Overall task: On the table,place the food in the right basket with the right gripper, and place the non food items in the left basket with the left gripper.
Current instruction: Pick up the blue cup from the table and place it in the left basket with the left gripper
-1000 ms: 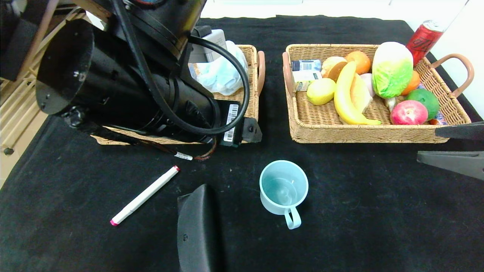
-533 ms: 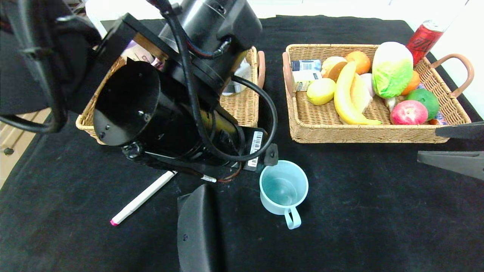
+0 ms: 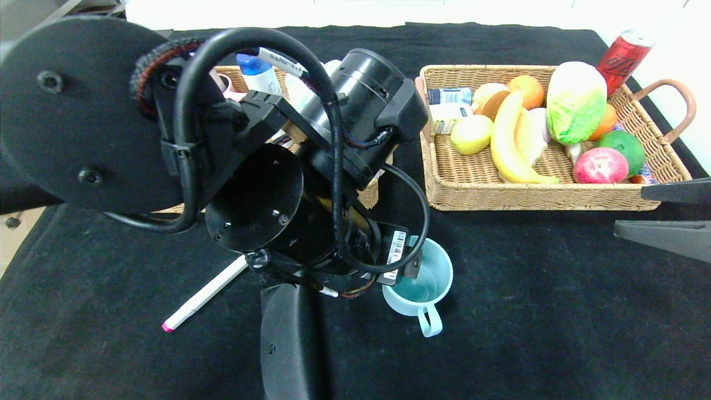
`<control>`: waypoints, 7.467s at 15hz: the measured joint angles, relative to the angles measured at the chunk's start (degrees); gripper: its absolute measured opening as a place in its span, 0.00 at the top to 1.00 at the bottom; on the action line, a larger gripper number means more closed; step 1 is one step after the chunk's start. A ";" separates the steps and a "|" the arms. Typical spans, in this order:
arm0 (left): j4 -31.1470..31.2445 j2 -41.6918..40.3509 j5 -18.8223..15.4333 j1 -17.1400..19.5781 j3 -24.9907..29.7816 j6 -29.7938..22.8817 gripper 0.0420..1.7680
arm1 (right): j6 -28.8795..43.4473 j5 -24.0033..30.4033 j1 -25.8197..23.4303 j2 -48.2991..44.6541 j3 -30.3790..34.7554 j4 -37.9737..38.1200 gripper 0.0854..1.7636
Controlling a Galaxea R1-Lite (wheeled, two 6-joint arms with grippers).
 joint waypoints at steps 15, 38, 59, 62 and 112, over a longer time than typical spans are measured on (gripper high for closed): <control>-0.09 4.50 0.61 0.20 -0.13 -1.43 0.30 | 0.00 0.00 0.02 0.00 0.07 0.02 0.03; 0.02 0.17 -0.82 -0.05 1.82 -4.52 0.92 | 0.00 0.01 0.02 0.33 0.07 0.02 0.03; -0.80 -12.52 -5.40 18.66 0.00 -2.80 0.92 | -0.07 0.01 0.18 0.95 0.33 0.02 0.03; -0.88 -13.81 -7.90 23.52 -1.00 -1.02 0.92 | -0.07 -0.02 0.30 1.10 0.40 0.02 0.03; -7.58 -17.12 -17.94 53.58 3.47 25.71 0.10 | -0.10 -0.07 0.22 1.45 0.35 0.00 0.03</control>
